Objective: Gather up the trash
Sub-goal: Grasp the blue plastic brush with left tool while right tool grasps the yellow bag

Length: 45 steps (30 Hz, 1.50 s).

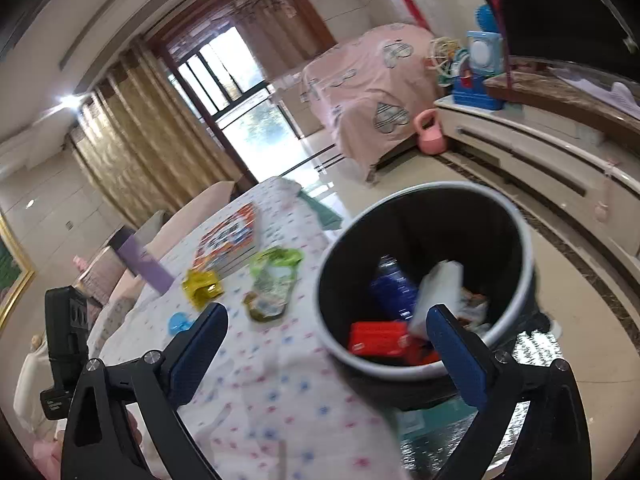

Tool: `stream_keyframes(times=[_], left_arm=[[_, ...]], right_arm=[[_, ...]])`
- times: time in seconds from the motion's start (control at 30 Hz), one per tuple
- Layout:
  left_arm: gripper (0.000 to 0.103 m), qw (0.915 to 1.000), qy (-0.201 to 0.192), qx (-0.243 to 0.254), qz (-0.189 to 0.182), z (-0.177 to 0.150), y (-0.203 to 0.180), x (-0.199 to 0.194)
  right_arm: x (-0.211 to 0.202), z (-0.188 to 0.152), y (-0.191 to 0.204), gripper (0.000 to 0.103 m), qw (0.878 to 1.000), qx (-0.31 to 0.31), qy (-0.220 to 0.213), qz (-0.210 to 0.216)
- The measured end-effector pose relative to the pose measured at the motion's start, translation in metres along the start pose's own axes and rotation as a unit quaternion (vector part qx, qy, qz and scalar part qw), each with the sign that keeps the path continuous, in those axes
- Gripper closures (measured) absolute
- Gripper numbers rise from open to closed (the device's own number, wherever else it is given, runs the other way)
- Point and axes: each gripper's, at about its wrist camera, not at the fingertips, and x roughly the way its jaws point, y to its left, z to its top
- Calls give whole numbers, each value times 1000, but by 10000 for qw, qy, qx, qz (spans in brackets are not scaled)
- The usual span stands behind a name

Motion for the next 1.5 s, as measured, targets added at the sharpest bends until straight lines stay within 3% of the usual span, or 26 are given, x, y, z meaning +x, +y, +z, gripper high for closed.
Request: stream_keyframes(times=[0.33,0.67,0.93,1.17,1.3,1.5], left_arm=[[29,9977,-38,-645,226,-18,71,-22],[29,9937,-45,-1036,434,-18,113,-26],[29,9901,-12,-1281,567,-8,146,-27],[29,9859,12,-1536,662,-1,170,-21],[29,9853,12,-1563,690,6,175,-17],[29,9856,54,-1553,675,15,175,-8]], right_arm=[[25,-22,59,2,9975,-401,359,463],[54,-36,99,2,9931,-619,647,752],[80,-31,126,2,9885,-836,783,991],[129,-21,155,2,9814,-1157,1010,1152],[164,-16,174,8,9773,-1336,1126,1196],[222,-12,188,33,9749,-1417,1370,1036]])
